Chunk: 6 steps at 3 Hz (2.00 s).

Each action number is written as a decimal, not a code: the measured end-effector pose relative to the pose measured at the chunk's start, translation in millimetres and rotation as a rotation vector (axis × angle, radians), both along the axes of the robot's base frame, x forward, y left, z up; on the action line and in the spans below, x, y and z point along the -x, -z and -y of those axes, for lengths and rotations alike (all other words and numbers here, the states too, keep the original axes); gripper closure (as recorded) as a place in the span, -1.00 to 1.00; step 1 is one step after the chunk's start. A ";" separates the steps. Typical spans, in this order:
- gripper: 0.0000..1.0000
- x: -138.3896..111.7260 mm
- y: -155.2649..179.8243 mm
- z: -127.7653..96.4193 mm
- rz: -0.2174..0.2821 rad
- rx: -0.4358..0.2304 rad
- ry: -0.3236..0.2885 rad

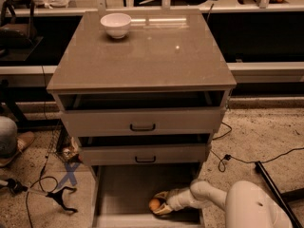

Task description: Pick orange from bottom drawer and place on counter

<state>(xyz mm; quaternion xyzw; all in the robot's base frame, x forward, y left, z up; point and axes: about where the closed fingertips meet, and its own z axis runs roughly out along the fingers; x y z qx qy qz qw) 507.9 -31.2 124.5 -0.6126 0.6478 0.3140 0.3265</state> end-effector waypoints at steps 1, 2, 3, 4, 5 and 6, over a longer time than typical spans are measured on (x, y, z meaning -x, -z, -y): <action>1.00 -7.1 -29.0 18.8 0.031 -0.071 0.001; 1.00 4.2 -97.2 59.7 0.111 -0.162 -0.054; 1.00 10.5 -139.6 91.0 0.161 -0.214 -0.063; 1.00 10.5 -139.6 90.9 0.161 -0.214 -0.063; 1.00 7.4 -168.5 93.7 0.182 -0.232 -0.055; 1.00 5.3 -226.4 102.7 0.229 -0.253 -0.034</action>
Offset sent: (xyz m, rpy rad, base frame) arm -0.0160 -0.0978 0.1548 0.2206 -0.1761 0.1019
